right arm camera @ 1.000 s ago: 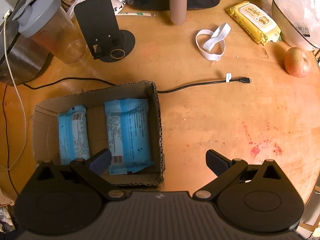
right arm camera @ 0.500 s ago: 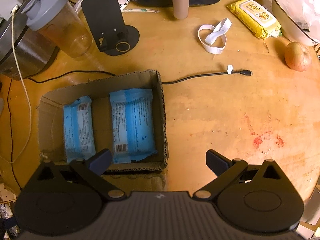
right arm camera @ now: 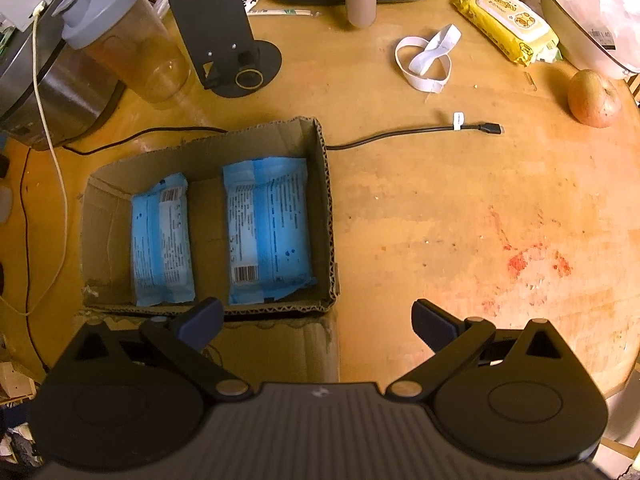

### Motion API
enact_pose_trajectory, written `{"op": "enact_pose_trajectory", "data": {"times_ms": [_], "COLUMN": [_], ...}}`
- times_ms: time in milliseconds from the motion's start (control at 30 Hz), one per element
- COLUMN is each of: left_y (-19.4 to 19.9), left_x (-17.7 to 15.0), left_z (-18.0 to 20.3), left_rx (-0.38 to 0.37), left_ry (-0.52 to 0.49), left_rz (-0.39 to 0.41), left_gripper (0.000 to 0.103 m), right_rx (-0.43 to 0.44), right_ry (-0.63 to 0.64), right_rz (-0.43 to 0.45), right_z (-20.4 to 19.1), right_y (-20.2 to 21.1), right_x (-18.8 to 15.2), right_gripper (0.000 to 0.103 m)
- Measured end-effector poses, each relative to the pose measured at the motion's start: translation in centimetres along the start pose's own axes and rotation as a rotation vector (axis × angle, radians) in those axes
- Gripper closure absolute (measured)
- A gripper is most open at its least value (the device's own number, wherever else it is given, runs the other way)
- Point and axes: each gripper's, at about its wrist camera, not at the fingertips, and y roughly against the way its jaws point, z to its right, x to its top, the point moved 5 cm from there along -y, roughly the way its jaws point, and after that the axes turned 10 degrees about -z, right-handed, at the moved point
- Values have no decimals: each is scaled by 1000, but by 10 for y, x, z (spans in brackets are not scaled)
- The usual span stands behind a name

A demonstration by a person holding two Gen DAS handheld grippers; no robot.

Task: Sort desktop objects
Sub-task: 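Move the left tool toward the box flaps while the right tool approaches the box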

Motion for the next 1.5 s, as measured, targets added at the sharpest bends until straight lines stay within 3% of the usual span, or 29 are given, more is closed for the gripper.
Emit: {"op": "enact_pose_trajectory", "data": {"times_ms": [1500], "left_y": [-3], "left_x": [33], "left_z": [-1], "left_rx": [7], "left_ry": [-2], "left_rz": [15], "left_gripper": [6], "right_rx": [31], "right_ry": [16], "right_rz": [-3], "right_z": [0], "right_y": [13], "right_x": [-40], "right_gripper": [0]}}
